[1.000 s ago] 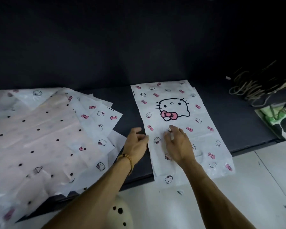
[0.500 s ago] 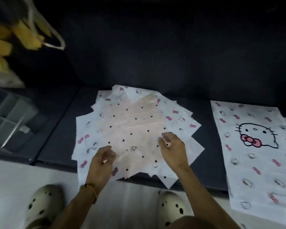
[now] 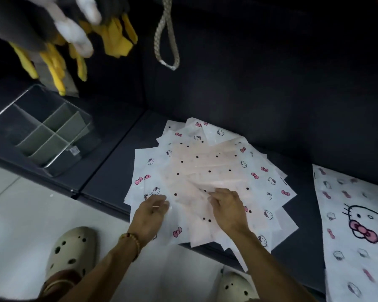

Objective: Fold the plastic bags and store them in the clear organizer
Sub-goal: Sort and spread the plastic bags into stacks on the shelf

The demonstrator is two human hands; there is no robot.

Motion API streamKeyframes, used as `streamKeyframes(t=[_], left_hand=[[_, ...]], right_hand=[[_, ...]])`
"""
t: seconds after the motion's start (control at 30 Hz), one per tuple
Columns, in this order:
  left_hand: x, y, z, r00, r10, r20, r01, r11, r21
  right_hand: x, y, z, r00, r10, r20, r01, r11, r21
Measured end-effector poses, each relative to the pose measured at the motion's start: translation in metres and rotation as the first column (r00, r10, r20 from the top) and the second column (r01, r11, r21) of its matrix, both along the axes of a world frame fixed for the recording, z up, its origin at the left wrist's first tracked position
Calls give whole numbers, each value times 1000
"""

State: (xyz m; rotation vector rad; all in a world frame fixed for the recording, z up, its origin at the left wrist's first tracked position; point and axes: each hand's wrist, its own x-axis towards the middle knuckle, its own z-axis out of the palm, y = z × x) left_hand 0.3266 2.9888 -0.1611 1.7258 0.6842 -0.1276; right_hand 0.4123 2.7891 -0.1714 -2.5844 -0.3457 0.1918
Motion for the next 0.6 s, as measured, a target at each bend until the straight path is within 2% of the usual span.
streamKeyframes(t=[0.07, 0.17, 0.23, 0.37, 0.43, 0.5, 0.53, 0.6], left_hand=[[4, -2, 5, 999, 52, 15, -52, 999, -18], [10, -9, 15, 993, 118, 3, -116, 979, -166], [15, -13, 18, 990, 140, -24, -142, 965, -221], [24, -21, 17, 991, 117, -61, -131, 930, -342], [26, -23, 12, 998, 12, -54, -25, 969, -245], [25, -23, 8, 999, -43, -26, 41, 995, -92], [23, -22, 7, 1000, -28, -8, 28, 998, -58], [19, -17, 6, 999, 37, 16, -35, 991, -130]], right_hand=[[-6, 3, 10, 1000, -16, 24, 13, 993, 115], [-17, 11, 24, 996, 0, 84, -16, 983, 185], [-26, 14, 32, 997, 38, 68, -53, 973, 224], [-43, 25, 38, 979, 202, 25, -203, 961, 188], [-49, 28, 41, 955, 267, -132, -238, 950, 201], [-51, 24, 42, 883, 294, -367, -226, 950, 217], [-51, 21, 42, 866, 276, -417, -189, 953, 238], [-45, 16, 41, 940, 83, -332, 21, 954, 298]])
